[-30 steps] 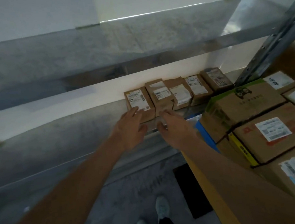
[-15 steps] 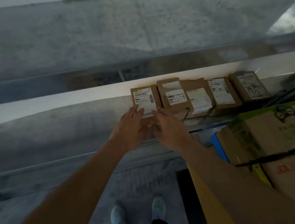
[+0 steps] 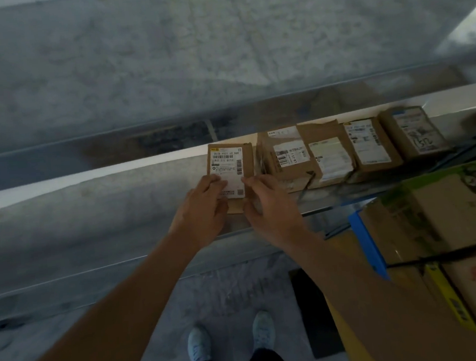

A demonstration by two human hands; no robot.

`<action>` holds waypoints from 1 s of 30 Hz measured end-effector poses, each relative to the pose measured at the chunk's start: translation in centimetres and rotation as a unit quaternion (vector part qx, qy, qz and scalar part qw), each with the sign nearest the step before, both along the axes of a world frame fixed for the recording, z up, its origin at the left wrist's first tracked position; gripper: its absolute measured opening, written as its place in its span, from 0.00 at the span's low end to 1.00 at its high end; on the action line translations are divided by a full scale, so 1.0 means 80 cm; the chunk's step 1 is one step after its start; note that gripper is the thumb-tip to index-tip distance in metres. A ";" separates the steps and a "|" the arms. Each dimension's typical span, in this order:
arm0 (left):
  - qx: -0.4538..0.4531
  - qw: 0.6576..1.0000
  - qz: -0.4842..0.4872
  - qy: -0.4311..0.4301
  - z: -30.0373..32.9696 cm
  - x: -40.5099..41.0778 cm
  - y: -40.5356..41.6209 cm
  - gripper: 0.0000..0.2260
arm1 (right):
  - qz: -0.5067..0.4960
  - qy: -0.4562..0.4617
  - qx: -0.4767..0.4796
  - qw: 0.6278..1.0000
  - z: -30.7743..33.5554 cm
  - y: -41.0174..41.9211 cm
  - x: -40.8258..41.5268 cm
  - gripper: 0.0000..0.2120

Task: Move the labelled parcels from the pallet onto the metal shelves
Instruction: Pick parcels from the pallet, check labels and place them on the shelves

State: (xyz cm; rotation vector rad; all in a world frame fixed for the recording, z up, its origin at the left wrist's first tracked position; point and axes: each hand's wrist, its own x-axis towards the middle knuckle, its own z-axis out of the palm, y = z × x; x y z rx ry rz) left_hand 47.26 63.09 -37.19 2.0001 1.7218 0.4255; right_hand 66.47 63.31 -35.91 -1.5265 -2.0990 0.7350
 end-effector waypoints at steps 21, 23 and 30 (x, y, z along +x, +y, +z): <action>0.047 0.996 -0.062 -0.047 0.006 -0.034 0.004 0.24 | -0.033 -0.031 -0.027 0.999 0.003 -0.008 -0.056 0.27; 0.056 0.994 -0.070 -0.055 0.018 -0.040 -0.001 0.24 | -0.042 -0.027 -0.010 0.999 0.015 -0.018 -0.060 0.27; 0.087 0.987 -0.127 -0.053 0.072 -0.061 -0.019 0.25 | -0.098 -0.021 0.024 0.995 0.066 -0.058 -0.082 0.30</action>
